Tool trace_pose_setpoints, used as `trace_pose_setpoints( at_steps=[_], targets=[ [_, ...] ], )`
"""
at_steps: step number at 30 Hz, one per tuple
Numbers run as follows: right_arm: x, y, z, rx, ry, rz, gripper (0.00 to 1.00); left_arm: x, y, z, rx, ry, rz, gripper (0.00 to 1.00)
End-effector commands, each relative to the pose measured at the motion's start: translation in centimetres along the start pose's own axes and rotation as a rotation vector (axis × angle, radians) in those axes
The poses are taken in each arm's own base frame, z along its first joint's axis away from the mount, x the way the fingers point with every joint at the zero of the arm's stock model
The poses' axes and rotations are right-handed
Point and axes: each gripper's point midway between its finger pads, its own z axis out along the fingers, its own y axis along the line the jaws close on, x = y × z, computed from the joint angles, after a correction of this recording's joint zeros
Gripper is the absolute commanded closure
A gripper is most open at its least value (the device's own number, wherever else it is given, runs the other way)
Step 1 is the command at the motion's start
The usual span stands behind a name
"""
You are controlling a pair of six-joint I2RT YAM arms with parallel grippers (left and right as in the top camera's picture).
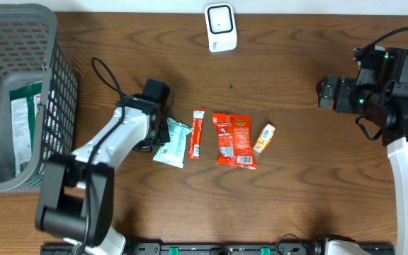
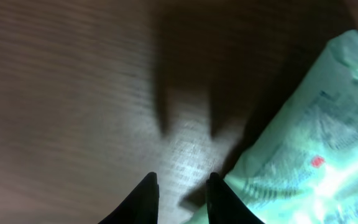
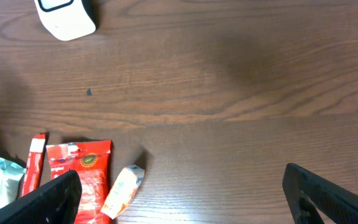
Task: Scan the item barcode
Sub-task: 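Carry the green wipes pack out and lower it beside the stick packet, then release the wipes pack and withdraw the left gripper toward the basket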
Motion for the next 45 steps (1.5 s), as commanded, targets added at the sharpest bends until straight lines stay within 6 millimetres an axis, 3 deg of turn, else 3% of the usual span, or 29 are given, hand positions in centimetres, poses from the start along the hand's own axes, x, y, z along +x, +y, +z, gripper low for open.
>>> trace_pose_setpoints(
  at_steps=[1, 9, 15, 26, 45],
  targets=[
    [-0.6, 0.0, -0.6, 0.000, -0.022, 0.008, 0.01, 0.8, -1.1, 1.8, 0.050, 0.066, -0.007, 0.73],
    [-0.6, 0.0, -0.6, 0.000, -0.022, 0.008, 0.01, 1.6, -2.2, 2.3, 0.103, 0.117, -0.004, 0.73],
    [-0.6, 0.0, -0.6, 0.000, -0.022, 0.009, 0.01, 0.9, -2.9, 2.3, 0.125, 0.082, 0.001, 0.73],
    [-0.6, 0.0, -0.6, 0.000, -0.022, 0.009, 0.01, 1.0, -6.2, 2.1, 0.163, 0.019, 0.089, 0.72],
    [-0.6, 0.0, -0.6, 0.000, -0.022, 0.009, 0.01, 1.0, -6.6, 1.8, 0.179, 0.017, 0.096, 0.61]
  ],
)
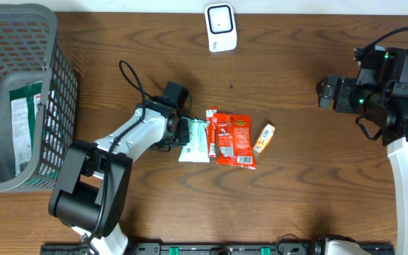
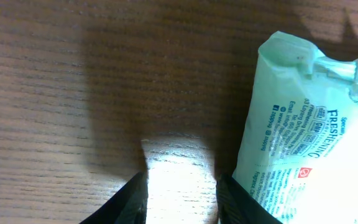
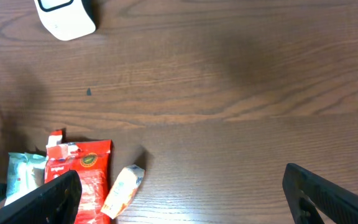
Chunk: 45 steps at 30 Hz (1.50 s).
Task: Scan the item barcode
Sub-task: 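Release the wipes pack and withdraw the left gripper toward the basket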
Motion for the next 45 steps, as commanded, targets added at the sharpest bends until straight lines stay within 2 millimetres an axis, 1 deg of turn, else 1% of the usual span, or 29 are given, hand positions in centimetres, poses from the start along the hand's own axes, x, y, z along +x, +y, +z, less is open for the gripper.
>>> trace_pose_setpoints(
  at_steps=[1, 3, 5, 6, 7, 9, 10, 12, 18, 25, 26, 27, 29, 30, 31, 32, 33, 34, 35, 36, 37, 38, 40, 41, 42, 44, 45],
  targets=[
    [-0.6, 0.0, -0.6, 0.000, -0.022, 0.008, 0.01, 0.4, 0.1, 0.0, 0.001, 0.017, -0.002, 0.59],
    [-0.6, 0.0, -0.6, 0.000, -0.022, 0.008, 0.01, 0.1, 0.0, -0.7, 0.004, 0.012, 0.003, 0.55],
    [-0.6, 0.0, -0.6, 0.000, -0.022, 0.009, 0.01, -0.6, -0.4, -2.2, 0.016, -0.014, 0.006, 0.49],
    [-0.6, 0.0, -0.6, 0.000, -0.022, 0.008, 0.01, -1.0, -0.7, -3.0, 0.025, -0.031, 0.007, 0.43],
    [-0.6, 0.0, -0.6, 0.000, -0.022, 0.008, 0.01, -1.3, -0.9, -3.7, 0.035, -0.049, 0.008, 0.40],
    [-0.6, 0.0, -0.6, 0.000, -0.022, 0.008, 0.01, -1.7, -1.2, -5.2, 0.055, -0.087, 0.010, 0.28],
    [-0.6, 0.0, -0.6, 0.000, -0.022, 0.008, 0.01, -1.7, -1.2, -5.9, 0.061, -0.099, 0.011, 0.24],
    [-0.6, 0.0, -0.6, 0.000, -0.022, 0.008, 0.01, -1.8, -1.3, -7.3, 0.076, -0.127, 0.013, 0.22],
    [-0.6, 0.0, -0.6, 0.000, -0.022, 0.009, 0.01, -1.4, -1.2, -9.8, 0.095, -0.166, 0.015, 0.21],
    [-0.6, 0.0, -0.6, 0.000, -0.022, 0.009, 0.01, -1.4, -1.2, -9.8, 0.093, -0.168, 0.014, 0.21],
    [-0.6, 0.0, -0.6, 0.000, -0.022, 0.009, 0.01, -1.4, -1.2, -9.9, 0.093, -0.169, 0.014, 0.13],
    [-0.6, 0.0, -0.6, 0.000, -0.022, 0.008, 0.01, -1.4, -1.2, -9.9, 0.093, -0.168, 0.014, 0.10],
    [-0.6, 0.0, -0.6, 0.000, -0.022, 0.008, 0.01, -1.4, -1.2, -9.8, 0.092, -0.166, 0.014, 0.10],
    [-0.6, 0.0, -0.6, 0.000, -0.022, 0.008, 0.01, -1.0, -1.0, -9.8, 0.086, -0.152, 0.013, 0.10],
    [-0.6, 0.0, -0.6, 0.000, -0.022, 0.009, 0.01, -0.9, -1.1, -9.9, 0.094, -0.147, 0.013, 0.23],
    [-0.6, 0.0, -0.6, 0.000, -0.022, 0.008, 0.01, -1.2, -1.4, -10.1, 0.106, -0.159, 0.015, 0.42],
    [-0.6, 0.0, -0.6, 0.000, -0.022, 0.009, 0.01, -1.7, -1.6, -11.0, 0.116, -0.185, 0.025, 0.75],
    [-0.6, 0.0, -0.6, 0.000, -0.022, 0.009, 0.01, -2.0, -1.6, -11.7, 0.121, -0.197, 0.024, 0.93],
    [-0.6, 0.0, -0.6, 0.000, -0.022, 0.009, 0.01, -2.4, -1.6, -12.7, 0.128, -0.213, 0.018, 0.93],
    [-0.6, 0.0, -0.6, 0.000, -0.022, 0.009, 0.01, -3.0, -1.4, -14.6, 0.127, -0.237, 0.012, 0.93],
    [-0.6, 0.0, -0.6, 0.000, -0.022, 0.008, 0.01, -3.5, -1.2, -15.8, 0.121, -0.254, 0.012, 0.93],
    [-0.6, 0.0, -0.6, 0.000, -0.022, 0.008, 0.01, -4.5, -0.5, -18.4, 0.089, -0.297, 0.007, 0.93],
    [-0.6, 0.0, -0.6, 0.000, -0.022, 0.009, 0.01, -5.7, 0.7, -21.8, 0.038, -0.357, 0.017, 0.93],
    [-0.6, 0.0, -0.6, 0.000, -0.022, 0.009, 0.01, -6.5, 1.8, -24.3, -0.007, -0.405, 0.016, 0.93],
    [-0.6, 0.0, -0.6, 0.000, -0.022, 0.009, 0.01, -7.1, 2.7, -26.0, -0.041, -0.442, 0.006, 0.93],
    [-0.6, 0.0, -0.6, 0.000, -0.022, 0.009, 0.01, -8.4, 5.7, -30.1, -0.144, -0.536, -0.040, 0.93],
    [-0.6, 0.0, -0.6, 0.000, -0.022, 0.009, 0.01, -8.9, 7.2, -31.8, -0.189, -0.579, -0.072, 0.93]
  ],
)
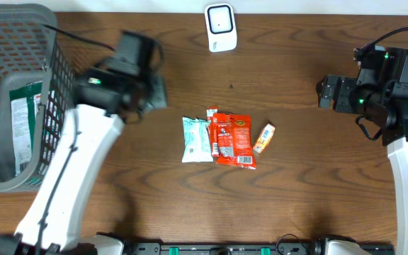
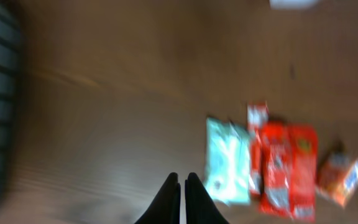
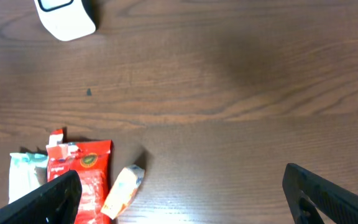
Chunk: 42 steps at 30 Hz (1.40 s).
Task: Scan the item barcode
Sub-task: 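Release the wipes pack and withdraw the left gripper toward the basket, then reach the left gripper into the basket toward the 3M gloves package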
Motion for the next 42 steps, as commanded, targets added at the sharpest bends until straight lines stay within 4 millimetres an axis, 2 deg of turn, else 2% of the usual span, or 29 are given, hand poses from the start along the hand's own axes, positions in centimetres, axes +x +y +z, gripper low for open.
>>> trace_pose_setpoints(
  at_steps=[1, 3, 4, 6, 7, 8, 9, 11, 13, 15, 17, 18, 21, 23, 28, 29, 30, 33, 36, 42],
  targets=[
    [-0.6, 0.0, -0.6, 0.000, -0.022, 0.009, 0.01, -5.5, 6.6, -6.1, -0.237, -0.227, -0.045, 0.92],
    [-0.6, 0.0, -0.6, 0.000, -0.022, 0.009, 0.01, -7.2, 9.9, -8.2, -0.316, -0.302, -0.123, 0.83],
    [-0.6, 0.0, -0.6, 0.000, -0.022, 0.009, 0.01, -8.1, 11.7, -9.1, -0.347, -0.337, -0.172, 0.73],
    [-0.6, 0.0, -0.6, 0.000, -0.022, 0.009, 0.01, -9.0, 15.0, -10.0, -0.396, -0.382, -0.256, 0.71],
    [-0.6, 0.0, -0.6, 0.000, -0.022, 0.009, 0.01, -9.2, 16.7, -10.0, -0.423, -0.389, -0.292, 0.60],
    [-0.6, 0.0, -0.6, 0.000, -0.022, 0.009, 0.01, -9.3, 17.5, -10.1, -0.437, -0.391, -0.310, 0.50],
    [-0.6, 0.0, -0.6, 0.000, -0.022, 0.009, 0.01, -9.4, 19.3, -10.0, -0.467, -0.391, -0.348, 0.39],
    [-0.6, 0.0, -0.6, 0.000, -0.022, 0.009, 0.01, -9.1, 22.4, -9.5, -0.522, -0.371, -0.408, 0.25],
    [-0.6, 0.0, -0.6, 0.000, -0.022, 0.009, 0.01, -8.8, 24.4, -8.8, -0.553, -0.343, -0.443, 0.20],
    [-0.6, 0.0, -0.6, 0.000, -0.022, 0.009, 0.01, -8.3, 26.4, -7.6, -0.586, -0.301, -0.475, 0.07],
    [-0.6, 0.0, -0.6, 0.000, -0.022, 0.009, 0.01, -7.8, 27.9, -6.2, -0.611, -0.247, -0.482, 0.01],
    [-0.6, 0.0, -0.6, 0.000, -0.022, 0.009, 0.01, -7.5, 28.7, -5.3, -0.622, -0.212, -0.477, 0.01],
    [-0.6, 0.0, -0.6, 0.000, -0.022, 0.009, 0.01, -6.2, 30.7, 0.5, -0.579, -0.046, -0.449, 0.02],
    [-0.6, 0.0, -0.6, 0.000, -0.022, 0.009, 0.01, -5.1, 32.1, 3.2, -0.587, 0.034, -0.456, 0.02],
    [-0.6, 0.0, -0.6, 0.000, -0.022, 0.009, 0.01, -1.9, 34.0, 8.2, -0.590, 0.205, -0.473, 0.02],
    [-0.6, 0.0, -0.6, 0.000, -0.022, 0.009, 0.01, -1.5, 34.1, 8.9, -0.579, 0.226, -0.471, 0.02],
    [-0.6, 0.0, -0.6, 0.000, -0.022, 0.009, 0.01, -0.5, 33.8, 10.9, -0.517, 0.281, -0.457, 0.02],
    [-0.6, 0.0, -0.6, 0.000, -0.022, 0.009, 0.01, 1.0, 32.9, 14.3, -0.388, 0.360, -0.451, 0.02],
    [-0.6, 0.0, -0.6, 0.000, -0.022, 0.009, 0.01, 4.2, 33.2, 18.5, -0.335, 0.487, -0.473, 0.02],
    [-0.6, 0.0, -0.6, 0.000, -0.022, 0.009, 0.01, 7.5, 33.3, 22.2, -0.320, 0.605, -0.481, 0.02]
  ],
)
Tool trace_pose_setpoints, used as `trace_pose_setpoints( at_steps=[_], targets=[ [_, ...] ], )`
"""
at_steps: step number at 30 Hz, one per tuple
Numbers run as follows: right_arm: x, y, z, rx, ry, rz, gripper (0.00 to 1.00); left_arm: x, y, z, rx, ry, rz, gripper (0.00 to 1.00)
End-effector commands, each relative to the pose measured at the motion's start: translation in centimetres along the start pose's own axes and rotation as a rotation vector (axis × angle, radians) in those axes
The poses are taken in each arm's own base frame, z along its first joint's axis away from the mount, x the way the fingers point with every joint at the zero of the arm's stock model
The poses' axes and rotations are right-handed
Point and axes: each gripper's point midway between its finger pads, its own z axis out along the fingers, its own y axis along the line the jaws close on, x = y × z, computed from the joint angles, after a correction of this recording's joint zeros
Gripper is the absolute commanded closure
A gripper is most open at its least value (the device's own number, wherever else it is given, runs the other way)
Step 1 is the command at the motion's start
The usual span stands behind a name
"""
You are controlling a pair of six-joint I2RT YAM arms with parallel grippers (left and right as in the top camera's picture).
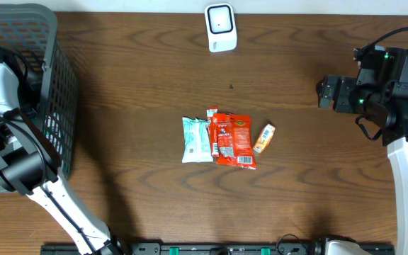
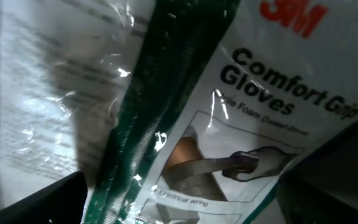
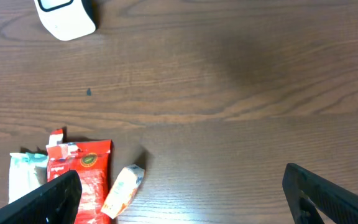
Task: Scan the item barcode
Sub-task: 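Reach the left gripper into the basket toward the 3M gloves package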
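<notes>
My left gripper point(image 2: 185, 205) is down inside the grey basket point(image 1: 55, 92) at the table's left, open. Its fingers stand wide apart over a clear and green glove pack point(image 2: 229, 124) printed "3M Comfort Grip Gloves", which fills the left wrist view. The overhead view shows only the left arm reaching into the basket; the pack is hidden there. The white scanner point(image 1: 220, 27) stands at the table's far edge. My right gripper point(image 3: 179, 196) hangs open over bare wood at the right, holding nothing.
In the middle of the table lie a mint wipes pack point(image 1: 195, 139), a red stick point(image 1: 212, 131), a red snack bag point(image 1: 235, 140) and a small orange packet point(image 1: 263, 138), close together. The basket's tall mesh walls surround the left gripper.
My left gripper was shut and high over the table beside the basket. Now it is open inside the basket, just above the glove pack. The right arm and the table items are unchanged.
My left gripper was down at the left side of the tilted wipes pack, which lay apart from the red stick. Then the pack lay straight against the stick and snack bag. Then the gripper was raised near the basket, and now it is open inside it.
</notes>
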Motion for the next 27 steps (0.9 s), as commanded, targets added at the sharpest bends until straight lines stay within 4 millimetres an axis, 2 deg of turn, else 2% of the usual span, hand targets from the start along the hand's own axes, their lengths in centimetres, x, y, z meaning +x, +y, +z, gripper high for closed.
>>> trace_pose_setpoints(
  at_steps=[1, 3, 6, 7, 8, 11, 15, 18, 19, 21, 22, 23, 24, 27],
  targets=[
    [-0.6, 0.0, -0.6, 0.000, -0.022, 0.008, 0.01, 1.5, -0.3, 4.0, -0.009, 0.109, 0.025, 0.02],
    [-0.6, 0.0, -0.6, 0.000, -0.022, 0.009, 0.01, 1.6, -0.4, 4.4, -0.011, 0.118, 0.026, 0.12],
    [-0.6, 0.0, -0.6, 0.000, -0.022, 0.008, 0.01, 1.6, -0.3, 4.2, -0.010, 0.115, 0.025, 0.49],
    [-0.6, 0.0, -0.6, 0.000, -0.022, 0.009, 0.01, 1.5, -0.3, 4.0, -0.009, 0.110, 0.025, 0.66],
    [-0.6, 0.0, -0.6, 0.000, -0.022, 0.009, 0.01, 1.4, -0.3, 3.6, -0.008, 0.101, 0.024, 0.76],
    [-0.6, 0.0, -0.6, 0.000, -0.022, 0.009, 0.01, 0.8, -0.2, 2.0, -0.003, 0.066, 0.020, 0.93],
    [-0.6, 0.0, -0.6, 0.000, -0.022, 0.009, 0.01, -0.3, 0.1, -2.6, 0.011, -0.038, -0.020, 0.93],
    [-0.6, 0.0, -0.6, 0.000, -0.022, 0.009, 0.01, -0.9, 0.6, -9.1, 0.041, -0.201, -0.085, 0.93],
    [-0.6, 0.0, -0.6, 0.000, -0.022, 0.009, 0.01, -1.0, 0.9, -11.8, 0.056, -0.270, -0.113, 0.93],
    [-0.6, 0.0, -0.6, 0.000, -0.022, 0.008, 0.01, -0.5, 1.4, -17.2, 0.088, -0.405, -0.158, 0.93],
    [-0.6, 0.0, -0.6, 0.000, -0.022, 0.009, 0.01, -0.2, 1.7, -19.2, 0.101, -0.457, -0.169, 0.92],
    [-0.6, 0.0, -0.6, 0.000, -0.022, 0.009, 0.01, 0.6, 2.1, -22.5, 0.122, -0.540, -0.187, 0.93],
    [-0.6, 0.0, -0.6, 0.000, -0.022, 0.008, 0.01, 1.3, 2.4, -24.3, 0.134, -0.586, -0.198, 0.93],
    [-0.6, 0.0, -0.6, 0.000, -0.022, 0.009, 0.01, 5.4, 3.6, -32.2, 0.200, -0.785, -0.249, 0.93]
  ],
)
